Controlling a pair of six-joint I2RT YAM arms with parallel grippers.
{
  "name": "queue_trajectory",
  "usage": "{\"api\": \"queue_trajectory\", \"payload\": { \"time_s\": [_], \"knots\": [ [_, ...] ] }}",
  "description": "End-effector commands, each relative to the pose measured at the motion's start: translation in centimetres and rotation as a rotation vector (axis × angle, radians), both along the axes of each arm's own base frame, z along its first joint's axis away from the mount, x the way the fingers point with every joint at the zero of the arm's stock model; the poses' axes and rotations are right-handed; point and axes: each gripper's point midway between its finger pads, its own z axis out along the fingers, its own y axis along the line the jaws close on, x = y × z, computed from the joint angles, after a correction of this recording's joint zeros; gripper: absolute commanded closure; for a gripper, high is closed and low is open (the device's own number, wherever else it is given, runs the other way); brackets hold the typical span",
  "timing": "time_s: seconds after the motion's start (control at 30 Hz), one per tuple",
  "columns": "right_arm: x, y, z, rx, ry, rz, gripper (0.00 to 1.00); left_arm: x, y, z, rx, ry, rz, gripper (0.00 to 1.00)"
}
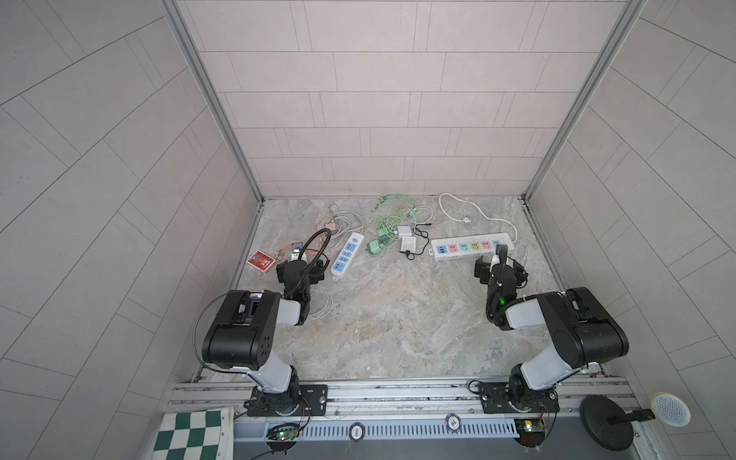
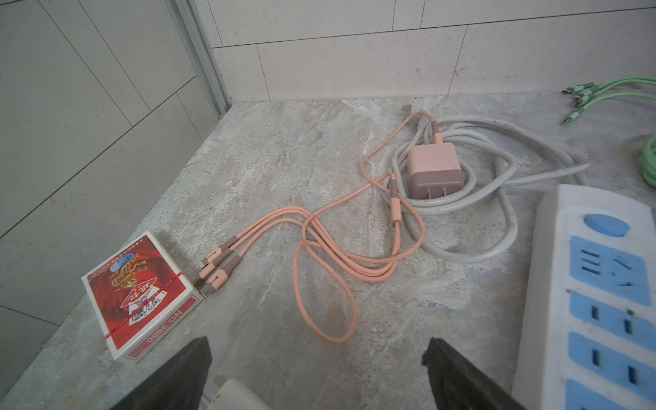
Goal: Insert plugs into power strip
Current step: Move the socket to the center of the table.
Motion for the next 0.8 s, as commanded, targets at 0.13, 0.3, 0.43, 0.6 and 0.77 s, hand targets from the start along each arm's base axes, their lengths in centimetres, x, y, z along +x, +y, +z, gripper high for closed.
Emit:
{"api": "queue_trajectory", "payload": {
  "time_s": [0.13, 0.3, 0.43, 0.6, 0.77],
  "knots": [
    [-0.4, -0.6, 0.3, -0.014, -0.023, -0.042, 0.01, 0.3, 0.0, 0.9, -0.011, -0.033, 0.001, 0.00],
    [-0.6, -0.2, 1.1, -0.015, -0.037, -0.017, 0.01, -0.3, 1.0, 3.3, -0.005, -0.061, 0.067, 0.00],
    [-0.8, -0.3, 2.4, -0.029, -0.027, -0.037, 0.01, -1.1, 1.3, 5.6, -0.003, -0.070, 0.082, 0.00],
    [-0.7, -0.3, 5.1, -0.031, -0.018, -0.035, 0.01, -1.6, 1.3, 7.7, -0.089, -0.095, 0.117, 0.00],
    [-1.3, -0.1, 7.3, 0.025, -0.070, -0.026, 0.01, -1.4, 0.2, 8.8, -0.192, 0.005, 0.110, 0.00]
  ]
}}
